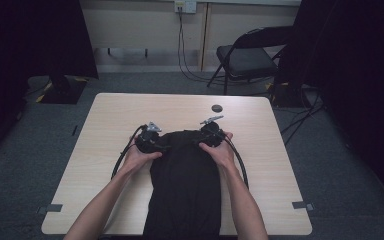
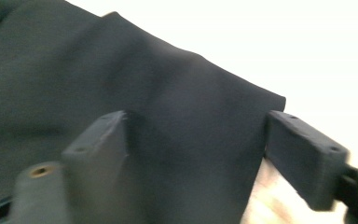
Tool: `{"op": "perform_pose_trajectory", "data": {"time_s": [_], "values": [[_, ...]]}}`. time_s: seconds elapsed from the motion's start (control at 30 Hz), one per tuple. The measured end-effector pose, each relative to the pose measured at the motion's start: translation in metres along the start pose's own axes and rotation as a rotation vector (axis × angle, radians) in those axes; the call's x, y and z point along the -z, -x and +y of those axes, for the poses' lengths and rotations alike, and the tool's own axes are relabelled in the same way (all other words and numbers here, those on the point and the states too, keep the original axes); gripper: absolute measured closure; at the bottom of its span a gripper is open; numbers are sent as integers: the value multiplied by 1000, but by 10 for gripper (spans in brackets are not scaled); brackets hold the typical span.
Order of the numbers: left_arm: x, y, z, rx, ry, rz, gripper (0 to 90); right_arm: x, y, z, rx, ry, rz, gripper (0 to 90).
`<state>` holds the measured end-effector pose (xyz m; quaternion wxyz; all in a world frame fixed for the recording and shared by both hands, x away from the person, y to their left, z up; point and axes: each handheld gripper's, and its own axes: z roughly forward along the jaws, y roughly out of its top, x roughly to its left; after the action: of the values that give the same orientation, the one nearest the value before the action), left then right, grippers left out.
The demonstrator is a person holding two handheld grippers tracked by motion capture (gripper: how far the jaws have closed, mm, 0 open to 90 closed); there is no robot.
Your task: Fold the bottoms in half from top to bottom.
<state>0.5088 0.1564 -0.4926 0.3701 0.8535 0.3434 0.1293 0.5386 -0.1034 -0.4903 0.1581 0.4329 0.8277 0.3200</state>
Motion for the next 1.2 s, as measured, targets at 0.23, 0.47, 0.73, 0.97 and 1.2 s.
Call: {"op": "perform_pose_trajectory", "data": {"time_s": [0.23, 0.47, 0.73, 0.97, 1.2], "values": [[2, 3, -1, 66, 10, -87, 839, 6, -14, 0, -5, 5, 65, 758], [21, -16, 10, 180, 128, -61, 857, 23, -3, 18, -104, 101, 94, 849], [66, -22, 77, 162, 299, 1, 858, 70, 11, 80, -105, 216, 4, 849], [106, -21, 108, 89, 397, 22, 858, 125, 10, 123, -54, 358, -14, 845], [127, 0, 75, 21, 373, 10, 855, 149, -15, 87, 20, 376, 97, 835]]}}
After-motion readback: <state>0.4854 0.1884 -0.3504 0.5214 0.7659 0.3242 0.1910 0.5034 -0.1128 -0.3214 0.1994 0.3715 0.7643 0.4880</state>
